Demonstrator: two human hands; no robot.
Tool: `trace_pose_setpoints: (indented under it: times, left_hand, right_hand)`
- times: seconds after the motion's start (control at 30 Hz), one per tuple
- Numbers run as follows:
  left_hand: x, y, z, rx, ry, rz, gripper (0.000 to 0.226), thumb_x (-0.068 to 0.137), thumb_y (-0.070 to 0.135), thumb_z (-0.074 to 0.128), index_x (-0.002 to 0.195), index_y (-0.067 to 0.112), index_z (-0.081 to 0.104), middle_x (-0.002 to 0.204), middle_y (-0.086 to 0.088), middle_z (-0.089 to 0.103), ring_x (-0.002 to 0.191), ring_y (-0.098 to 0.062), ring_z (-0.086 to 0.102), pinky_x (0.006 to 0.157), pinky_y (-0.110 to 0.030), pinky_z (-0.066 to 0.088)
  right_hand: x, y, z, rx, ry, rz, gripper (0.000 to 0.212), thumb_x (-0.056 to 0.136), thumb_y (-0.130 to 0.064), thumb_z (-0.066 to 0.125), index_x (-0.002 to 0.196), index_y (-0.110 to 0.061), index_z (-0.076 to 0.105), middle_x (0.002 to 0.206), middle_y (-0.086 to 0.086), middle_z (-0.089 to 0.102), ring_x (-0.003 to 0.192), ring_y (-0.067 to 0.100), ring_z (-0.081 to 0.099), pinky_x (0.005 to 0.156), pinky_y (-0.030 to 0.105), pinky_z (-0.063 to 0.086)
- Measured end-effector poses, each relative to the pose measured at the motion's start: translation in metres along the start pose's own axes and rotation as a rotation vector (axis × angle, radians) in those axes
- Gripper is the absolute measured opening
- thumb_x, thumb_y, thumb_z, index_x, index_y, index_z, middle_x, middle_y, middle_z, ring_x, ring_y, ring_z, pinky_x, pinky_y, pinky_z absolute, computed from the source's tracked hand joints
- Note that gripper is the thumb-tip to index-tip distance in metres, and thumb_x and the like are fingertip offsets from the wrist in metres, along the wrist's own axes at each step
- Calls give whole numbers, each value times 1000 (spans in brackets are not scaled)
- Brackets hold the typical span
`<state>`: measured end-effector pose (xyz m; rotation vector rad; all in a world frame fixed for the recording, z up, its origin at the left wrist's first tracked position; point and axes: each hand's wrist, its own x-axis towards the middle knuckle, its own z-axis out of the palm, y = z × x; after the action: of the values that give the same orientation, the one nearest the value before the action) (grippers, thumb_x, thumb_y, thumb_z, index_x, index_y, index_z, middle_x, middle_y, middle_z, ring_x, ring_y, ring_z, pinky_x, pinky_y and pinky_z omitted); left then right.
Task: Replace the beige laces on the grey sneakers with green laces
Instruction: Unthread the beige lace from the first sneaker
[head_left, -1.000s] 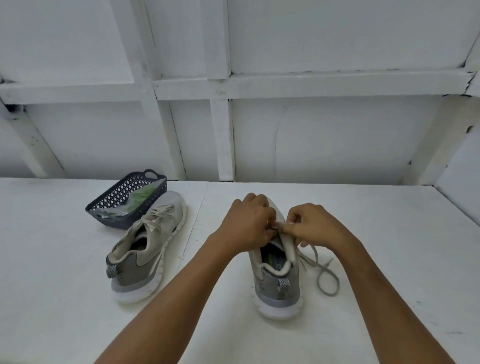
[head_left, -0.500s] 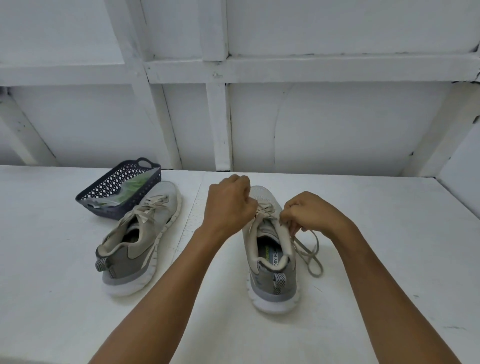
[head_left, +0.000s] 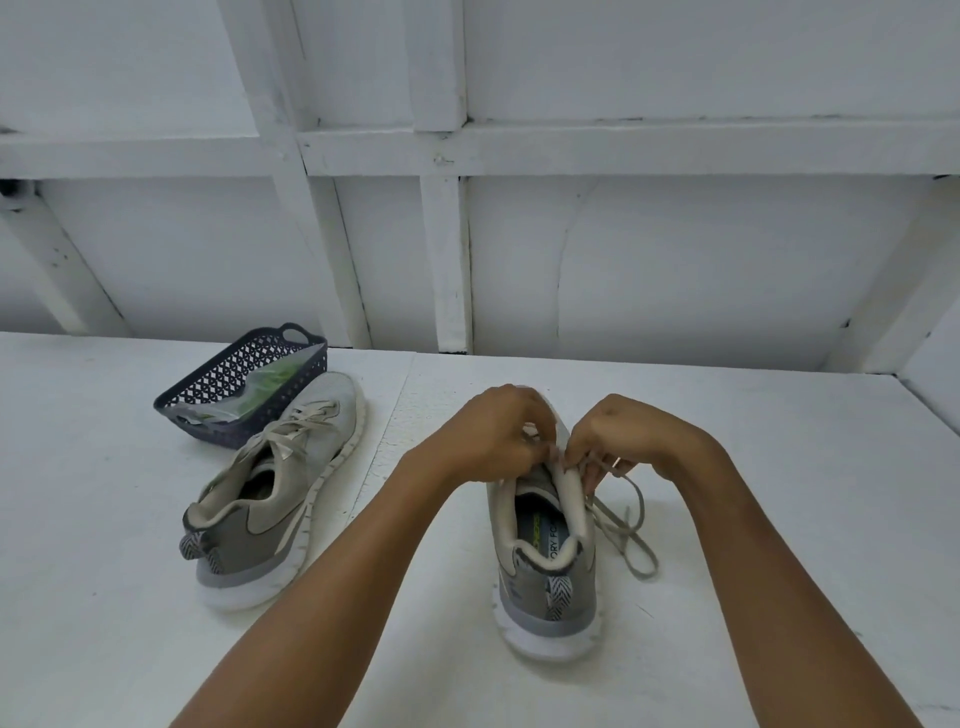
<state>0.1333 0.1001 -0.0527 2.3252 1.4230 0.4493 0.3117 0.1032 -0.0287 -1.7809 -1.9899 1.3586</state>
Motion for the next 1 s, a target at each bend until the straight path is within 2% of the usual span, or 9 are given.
trace_pose_setpoints:
  times: [0.13,0.23,0.33,0.5,0.63,0.8,0.87,0.93,1.0]
  left_hand:
    - [-1,7,-13,-655,160,-59,16,102,17,51,88,15,56,86,1,74,86,-13,70,88,-31,52]
    - [2,8,-24,-952,268,-118,14,103,15,50,90,8,51,56,8,48,51,-11,47,67,-37,50]
    - [6,7,-30,-690,207,-129,15,99,19,59,90,8,58,58,6,46,49,-10,41,54,-27,43]
    - [10,8,-24,18,-186,-51,12,87,27,72,95,19,73,88,9,62,82,-10,57,68,-22,45]
    - [9,9,-23,69,-158,-29,12,89,24,69,96,17,74,92,7,63,88,-14,58,75,-27,47]
    - [6,1,-34,-769,133,-100,13,101,13,52,91,7,58,86,-11,69,84,-21,67,82,-37,53]
    - [6,1,-37,-1200,236,-180,20,105,11,42,87,10,49,66,-9,56,57,-21,58,65,-37,57]
    - [7,-4,-41,-1299,339,-283,22,106,15,42,85,16,46,60,-1,36,45,-12,30,41,-23,38]
    - [8,-13,-44,-1134,322,-335,17,103,16,48,86,16,50,60,1,32,48,-11,20,40,-20,20]
  right_hand:
    - [1,1,-5,8,-37,11,10,80,-13,66,76,-5,72,77,16,75,81,25,75,67,28,41]
    - [4,1,-7,21,-57,4,9,79,-9,67,75,-2,71,76,17,74,73,25,73,56,25,37]
    - [8,-1,-7,-6,-72,5,9,79,-11,68,79,-3,71,79,17,75,81,26,74,64,27,40]
    - [14,0,-8,-9,-73,-10,9,77,-12,70,81,-4,71,80,15,75,69,17,71,70,28,43]
    - [14,2,-10,-8,-97,-10,25,78,-14,69,95,4,72,83,16,75,75,20,73,70,28,42]
    - [15,5,-13,2,-118,-19,15,79,-13,69,85,0,73,84,18,75,84,27,74,66,26,42]
    - [16,4,-12,-1,-123,-29,8,78,-13,70,78,-5,71,85,19,75,79,24,74,64,25,41]
    - [18,4,-12,-10,-129,-40,7,78,-13,71,74,-8,70,85,19,75,74,21,73,64,25,42]
    - [19,4,-12,-21,-130,-49,7,79,-13,71,74,-8,70,85,18,75,72,19,72,65,25,44]
